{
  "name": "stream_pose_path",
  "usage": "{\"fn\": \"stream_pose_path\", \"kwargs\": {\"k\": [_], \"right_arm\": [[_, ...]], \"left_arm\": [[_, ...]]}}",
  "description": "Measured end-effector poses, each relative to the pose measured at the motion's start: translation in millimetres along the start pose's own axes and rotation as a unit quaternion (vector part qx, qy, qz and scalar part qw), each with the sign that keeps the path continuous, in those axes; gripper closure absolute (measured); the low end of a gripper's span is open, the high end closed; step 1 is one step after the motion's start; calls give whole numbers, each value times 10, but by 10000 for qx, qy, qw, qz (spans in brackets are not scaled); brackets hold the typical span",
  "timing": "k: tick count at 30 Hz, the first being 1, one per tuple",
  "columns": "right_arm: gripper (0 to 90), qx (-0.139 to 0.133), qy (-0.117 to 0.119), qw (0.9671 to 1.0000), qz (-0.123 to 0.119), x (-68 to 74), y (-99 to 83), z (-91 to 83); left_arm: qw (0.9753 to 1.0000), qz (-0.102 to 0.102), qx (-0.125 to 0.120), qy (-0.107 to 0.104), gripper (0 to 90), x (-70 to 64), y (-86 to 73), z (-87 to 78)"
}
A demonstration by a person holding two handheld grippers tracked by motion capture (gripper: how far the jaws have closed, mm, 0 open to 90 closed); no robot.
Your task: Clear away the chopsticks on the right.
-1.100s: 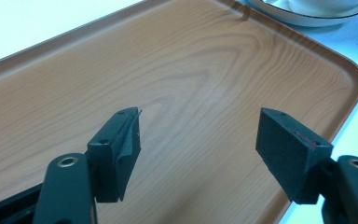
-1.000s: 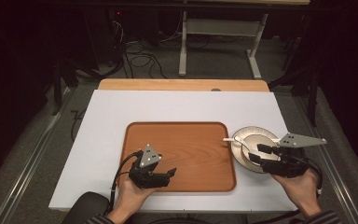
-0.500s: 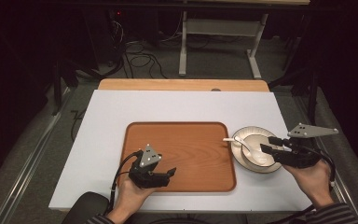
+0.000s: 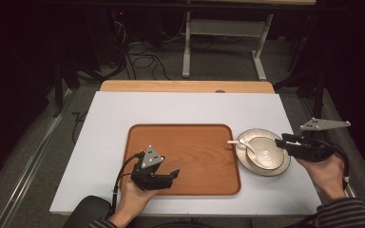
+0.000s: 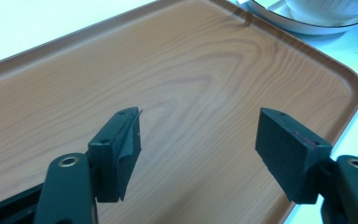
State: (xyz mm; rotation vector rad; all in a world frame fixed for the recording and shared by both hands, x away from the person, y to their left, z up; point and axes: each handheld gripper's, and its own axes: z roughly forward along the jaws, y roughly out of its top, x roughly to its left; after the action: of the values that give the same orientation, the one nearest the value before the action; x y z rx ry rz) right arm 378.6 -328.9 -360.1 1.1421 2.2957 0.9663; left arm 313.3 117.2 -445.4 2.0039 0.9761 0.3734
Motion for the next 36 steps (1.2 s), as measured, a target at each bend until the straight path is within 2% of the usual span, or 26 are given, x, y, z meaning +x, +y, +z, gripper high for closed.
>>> {"fn": "stream_pose_path", "kwargs": {"k": [8, 12, 18, 26, 36], "right_arm": [[686, 311, -142, 9993, 165, -253, -3, 87], [703, 571, -259, 9978, 192, -372, -25, 168], [710, 909, -290, 9950, 286, -533, -37, 322], [725, 1433, -438, 9884, 251, -663, -43, 555], [729, 1700, -359, 9844, 260, -735, -50, 708]], "left_arm": [[10000, 5, 5, 38, 315, 10, 8, 9], [10000, 50, 25, 73, 316, 17, 11, 15], [9999, 90, 39, 105, 316, 13, 8, 23], [9999, 96, 21, 134, 316, 17, 7, 15], [9998, 116, 23, 172, 315, 12, 4, 19]]}}
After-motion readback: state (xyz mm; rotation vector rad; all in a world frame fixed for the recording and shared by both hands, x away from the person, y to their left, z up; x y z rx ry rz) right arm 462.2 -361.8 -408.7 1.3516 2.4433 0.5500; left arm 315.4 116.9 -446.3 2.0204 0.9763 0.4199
